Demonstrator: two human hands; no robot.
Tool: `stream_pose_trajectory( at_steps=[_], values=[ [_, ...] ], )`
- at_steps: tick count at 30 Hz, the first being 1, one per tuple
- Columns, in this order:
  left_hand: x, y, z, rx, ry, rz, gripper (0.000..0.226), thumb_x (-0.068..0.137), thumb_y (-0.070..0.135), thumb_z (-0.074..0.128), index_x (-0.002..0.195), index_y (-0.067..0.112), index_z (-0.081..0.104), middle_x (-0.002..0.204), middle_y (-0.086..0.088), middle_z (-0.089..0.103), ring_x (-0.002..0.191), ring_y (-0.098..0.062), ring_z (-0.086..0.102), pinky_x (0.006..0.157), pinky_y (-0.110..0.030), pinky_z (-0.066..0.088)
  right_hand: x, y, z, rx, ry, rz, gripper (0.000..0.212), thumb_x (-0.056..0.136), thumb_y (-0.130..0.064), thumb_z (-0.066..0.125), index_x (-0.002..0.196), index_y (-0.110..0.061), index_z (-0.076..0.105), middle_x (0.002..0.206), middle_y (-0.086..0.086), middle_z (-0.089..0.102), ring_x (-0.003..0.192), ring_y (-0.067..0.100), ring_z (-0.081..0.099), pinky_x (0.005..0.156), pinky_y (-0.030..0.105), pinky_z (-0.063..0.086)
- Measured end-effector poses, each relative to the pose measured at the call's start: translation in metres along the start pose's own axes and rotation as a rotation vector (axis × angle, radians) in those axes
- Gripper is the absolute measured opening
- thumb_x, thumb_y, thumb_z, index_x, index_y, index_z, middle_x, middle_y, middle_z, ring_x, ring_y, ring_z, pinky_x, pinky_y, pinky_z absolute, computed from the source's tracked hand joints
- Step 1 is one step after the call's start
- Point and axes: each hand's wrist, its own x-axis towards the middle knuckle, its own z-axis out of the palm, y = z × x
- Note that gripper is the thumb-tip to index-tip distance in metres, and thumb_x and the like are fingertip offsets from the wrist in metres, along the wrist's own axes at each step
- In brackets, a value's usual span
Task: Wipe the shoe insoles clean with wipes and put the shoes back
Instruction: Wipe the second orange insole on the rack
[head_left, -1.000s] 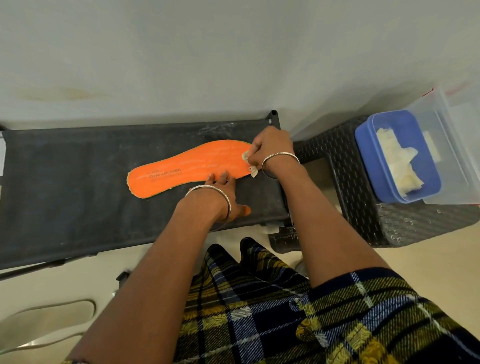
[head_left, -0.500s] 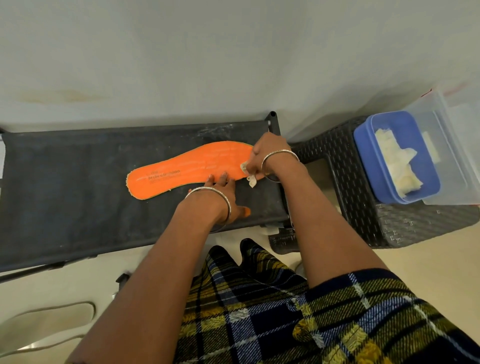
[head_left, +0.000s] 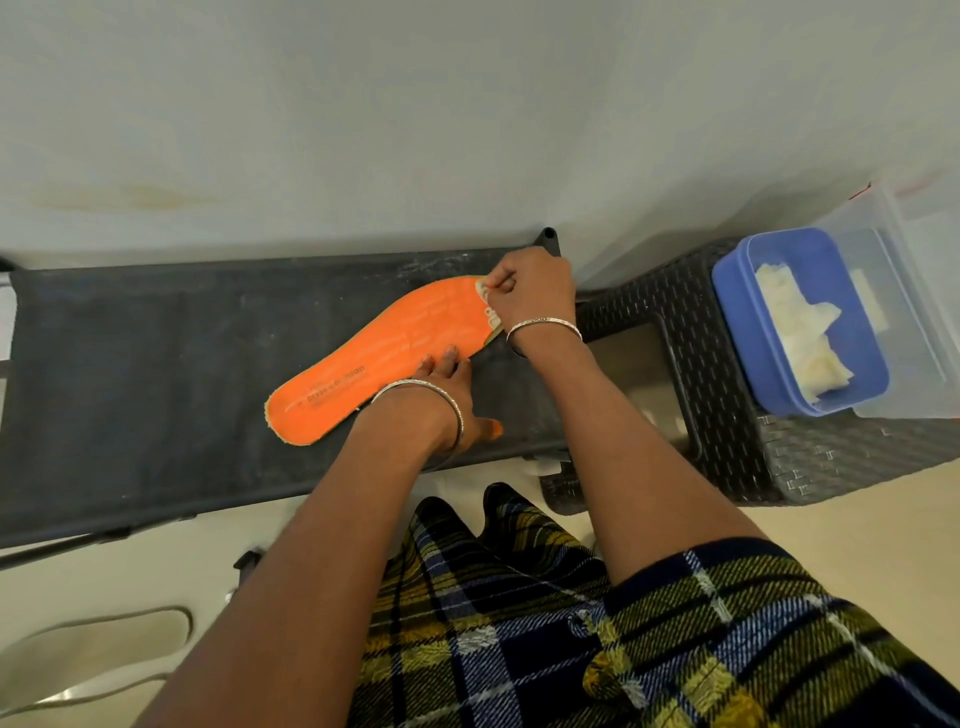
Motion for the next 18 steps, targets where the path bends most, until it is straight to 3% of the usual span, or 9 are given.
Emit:
stream_pose_trajectory(
  at_steps=[4,9,13,16,18],
  values=[
    [0.003,-0.002,0.002,-0.034,0.01,-0.008,0.095,0.094,0.053,0.051,0.153,0.018,-0.014,0.161,0.002,-0.018,0.149,-0.026,-0.009,0.119,-0.051,0.012,0.003,-0.005,0.0,-0.073,-0.082,-0.003,0.014,0.079,-0.009,0.074,0.091,-0.015,0.079,0.097,0.004,0.076,0.095,0.025,0.069,0.091,0.038,0.055],
    [0.005,-0.005,0.003,0.003,0.0,-0.027,0.094,0.094,0.056,0.048,0.153,0.02,-0.015,0.161,0.005,-0.018,0.148,-0.029,-0.015,0.118,-0.056,0.01,0.009,-0.003,-0.002,-0.275,-0.276,0.123,0.037,0.072,-0.033,0.084,0.103,-0.014,0.075,0.106,0.006,0.073,0.105,0.024,0.066,0.093,0.036,0.055],
    [0.002,-0.005,0.002,0.01,-0.002,-0.035,0.093,0.094,0.055,0.047,0.152,0.022,-0.017,0.16,0.006,-0.019,0.147,-0.029,-0.019,0.118,-0.058,0.007,0.005,-0.01,-0.001,-0.268,-0.178,0.057,0.028,0.078,-0.033,0.08,0.099,-0.015,0.076,0.104,0.006,0.073,0.104,0.023,0.065,0.092,0.036,0.055],
    [0.001,-0.004,0.002,0.013,-0.005,-0.028,0.092,0.095,0.055,0.047,0.153,0.021,-0.017,0.16,0.006,-0.019,0.147,-0.029,-0.018,0.118,-0.056,0.009,0.002,-0.016,-0.013,-0.099,-0.026,-0.009,0.011,0.084,-0.02,0.074,0.093,-0.018,0.08,0.1,0.001,0.076,0.102,0.024,0.066,0.09,0.037,0.055],
    [0.001,-0.004,0.001,0.018,-0.009,-0.03,0.092,0.095,0.055,0.046,0.153,0.02,-0.016,0.16,0.006,-0.019,0.147,-0.029,-0.018,0.118,-0.056,0.009,-0.002,-0.022,-0.015,0.001,-0.005,-0.048,0.014,0.083,-0.011,0.072,0.093,-0.018,0.081,0.097,0.0,0.077,0.095,0.021,0.069,0.088,0.035,0.056]
  ],
)
